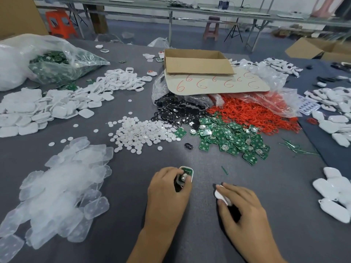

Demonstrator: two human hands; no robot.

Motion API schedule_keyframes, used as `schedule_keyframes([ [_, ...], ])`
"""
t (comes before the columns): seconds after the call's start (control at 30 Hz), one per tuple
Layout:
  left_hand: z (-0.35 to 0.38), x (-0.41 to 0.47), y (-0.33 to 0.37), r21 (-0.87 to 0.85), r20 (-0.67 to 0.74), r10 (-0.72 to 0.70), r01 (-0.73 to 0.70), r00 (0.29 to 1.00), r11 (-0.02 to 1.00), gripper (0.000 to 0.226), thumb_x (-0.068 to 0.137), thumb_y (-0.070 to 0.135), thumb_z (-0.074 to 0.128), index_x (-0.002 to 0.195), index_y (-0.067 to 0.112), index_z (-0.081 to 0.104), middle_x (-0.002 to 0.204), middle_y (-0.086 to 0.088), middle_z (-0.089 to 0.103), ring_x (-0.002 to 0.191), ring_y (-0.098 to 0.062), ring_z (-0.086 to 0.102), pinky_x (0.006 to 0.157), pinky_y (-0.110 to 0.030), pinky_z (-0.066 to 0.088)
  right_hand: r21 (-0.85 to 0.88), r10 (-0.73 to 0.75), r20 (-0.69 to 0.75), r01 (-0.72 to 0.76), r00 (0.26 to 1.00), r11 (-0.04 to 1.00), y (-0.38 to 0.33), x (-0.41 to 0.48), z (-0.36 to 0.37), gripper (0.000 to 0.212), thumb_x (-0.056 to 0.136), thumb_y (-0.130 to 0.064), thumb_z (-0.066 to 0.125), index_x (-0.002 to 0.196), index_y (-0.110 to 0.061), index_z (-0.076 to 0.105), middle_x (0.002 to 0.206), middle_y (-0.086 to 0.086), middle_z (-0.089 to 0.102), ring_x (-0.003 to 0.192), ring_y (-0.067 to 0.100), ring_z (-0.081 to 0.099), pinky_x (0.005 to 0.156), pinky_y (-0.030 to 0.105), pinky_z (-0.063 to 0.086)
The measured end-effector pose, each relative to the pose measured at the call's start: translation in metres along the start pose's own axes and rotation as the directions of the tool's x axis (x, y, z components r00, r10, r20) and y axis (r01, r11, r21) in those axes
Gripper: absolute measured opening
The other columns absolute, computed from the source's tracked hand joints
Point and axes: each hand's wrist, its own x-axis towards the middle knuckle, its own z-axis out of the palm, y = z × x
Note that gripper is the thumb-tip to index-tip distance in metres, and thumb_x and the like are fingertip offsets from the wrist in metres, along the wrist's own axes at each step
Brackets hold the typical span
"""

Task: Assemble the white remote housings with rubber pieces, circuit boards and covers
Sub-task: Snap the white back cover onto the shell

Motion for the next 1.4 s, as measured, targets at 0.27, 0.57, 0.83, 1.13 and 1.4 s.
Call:
schedule_keyframes([
  [0.27, -0.008, 0.008, 0.002, 0.099, 0.073, 0.026, -0.033, 0.997, 0.994, 0.008, 0.084, 0.026, 0.077, 0.08, 0.022, 0.072, 0.091, 0.015, 0.065, 0.075, -0.004, 0.061, 0.075, -0.023, 0.053, 0.018, -0.007, -0.007, 0.007, 1.0, 1.0, 0.001, 0.0, 0.0, 0.039, 0.078, -0.003, 0.079, 0.112, -0.021, 0.077, 0.112, -0.008, 0.07, 0.107, 0.016, 0.062, 0.101, 0.01, 0.036],
  [0.57, -0.013, 0.013, 0.004, 0.135, 0.147, -0.025, 0.005, 0.989, 0.991, 0.012, 0.084, 0.031, 0.075, 0.082, 0.02, 0.07, 0.091, 0.013, 0.06, 0.079, -0.006, 0.062, 0.079, -0.028, 0.053, 0.019, -0.012, 0.021, 0.012, 1.0, 1.0, 0.007, -0.002, 0.001, 0.041, 0.081, -0.008, 0.077, 0.117, -0.026, 0.074, 0.116, -0.014, 0.067, 0.113, 0.012, 0.059, 0.101, 0.012, 0.037],
  [0.83, -0.012, 0.017, 0.008, 0.153, 0.157, -0.069, 0.045, 0.985, 0.987, 0.01, 0.084, 0.032, 0.072, 0.088, 0.023, 0.072, 0.091, 0.012, 0.063, 0.083, -0.007, 0.062, 0.078, -0.026, 0.051, 0.03, -0.012, 0.017, 0.011, 1.0, 0.999, 0.008, -0.002, 0.002, 0.041, 0.081, -0.007, 0.077, 0.117, -0.026, 0.074, 0.116, -0.015, 0.067, 0.113, 0.011, 0.058, 0.1, 0.018, 0.04],
  [1.13, -0.011, 0.018, 0.006, 0.146, 0.159, -0.075, 0.052, 0.984, 0.988, 0.011, 0.086, 0.034, 0.071, 0.091, 0.024, 0.071, 0.091, 0.012, 0.063, 0.084, -0.007, 0.061, 0.08, -0.031, 0.054, 0.016, 0.007, 0.028, -0.007, 1.0, 1.0, 0.007, -0.002, 0.001, 0.042, 0.081, -0.008, 0.078, 0.118, -0.028, 0.073, 0.116, -0.017, 0.066, 0.114, 0.006, 0.056, 0.101, 0.006, 0.031],
  [1.4, -0.009, 0.006, -0.006, 0.045, 0.149, -0.045, 0.038, 0.988, 0.998, 0.059, 0.08, 0.045, 0.08, 0.132, 0.028, 0.057, 0.111, 0.013, 0.059, 0.107, -0.008, 0.048, 0.092, -0.02, 0.039, 0.15, 0.167, 0.082, -0.178, 0.983, 0.972, 0.004, 0.001, -0.009, 0.046, 0.081, -0.018, 0.08, 0.115, -0.045, 0.065, 0.107, -0.028, 0.062, 0.103, -0.004, 0.058, 0.085, 0.001, 0.038],
])
